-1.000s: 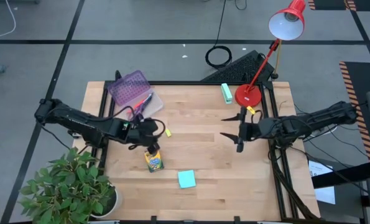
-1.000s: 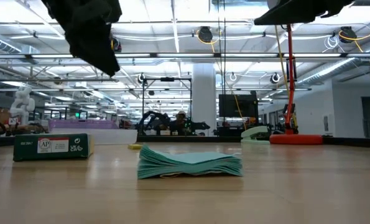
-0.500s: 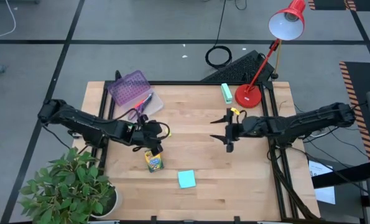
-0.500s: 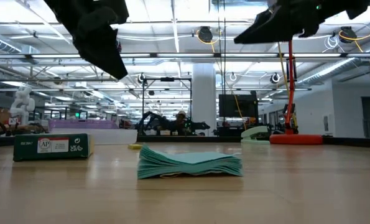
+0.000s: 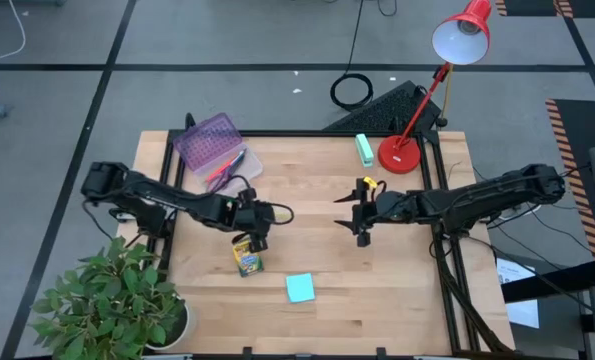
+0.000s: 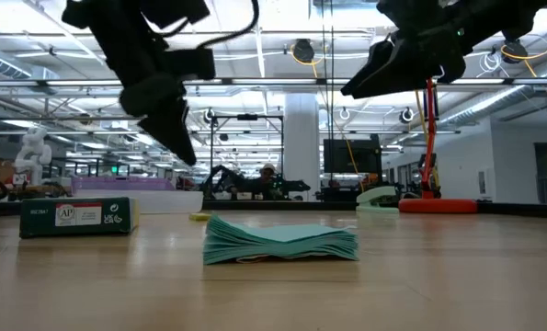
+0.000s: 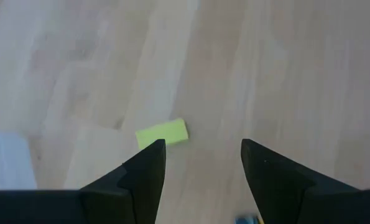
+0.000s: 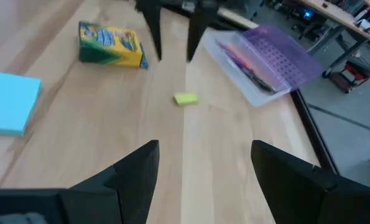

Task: Pack school essentials
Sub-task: Put the yellow eraser into the purple supply box

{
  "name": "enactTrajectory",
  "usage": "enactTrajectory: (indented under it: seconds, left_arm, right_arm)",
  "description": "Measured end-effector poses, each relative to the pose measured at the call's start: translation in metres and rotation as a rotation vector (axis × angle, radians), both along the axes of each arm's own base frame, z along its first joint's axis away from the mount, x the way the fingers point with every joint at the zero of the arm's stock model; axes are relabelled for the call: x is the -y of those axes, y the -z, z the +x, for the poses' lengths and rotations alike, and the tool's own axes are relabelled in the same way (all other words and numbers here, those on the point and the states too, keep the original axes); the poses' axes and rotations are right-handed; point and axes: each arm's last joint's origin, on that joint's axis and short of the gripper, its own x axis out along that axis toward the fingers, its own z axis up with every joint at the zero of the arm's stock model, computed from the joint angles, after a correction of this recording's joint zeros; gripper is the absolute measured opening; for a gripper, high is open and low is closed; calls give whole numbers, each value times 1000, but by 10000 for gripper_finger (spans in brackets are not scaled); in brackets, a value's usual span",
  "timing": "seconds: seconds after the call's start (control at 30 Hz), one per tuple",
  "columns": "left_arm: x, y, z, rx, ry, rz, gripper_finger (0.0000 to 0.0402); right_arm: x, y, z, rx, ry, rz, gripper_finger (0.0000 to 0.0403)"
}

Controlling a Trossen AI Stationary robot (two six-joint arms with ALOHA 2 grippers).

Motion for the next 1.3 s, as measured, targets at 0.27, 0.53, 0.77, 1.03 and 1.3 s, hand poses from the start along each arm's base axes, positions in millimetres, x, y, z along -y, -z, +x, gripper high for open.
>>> enactTrajectory:
  seconds: [0.27,0.53,0.77,1.03,1.3]
  left_arm:
    - [-14,14,13,31,-90,-29,214]
    - [-25,30,17,-5,-189,-41,219]
    - [-25,35,19,-8,-213,-65,276]
    - [-25,41,22,-9,-205,-60,334]
    - [-35,56,25,-43,-271,-87,310]
  right_arm:
    - [0,2,0,-12,10,17,251]
    - [0,3,-1,-23,9,14,251]
    - [0,2,0,-19,8,13,251]
    - [0,2,0,-15,10,16,251]
    - [0,2,0,-18,9,14,251]
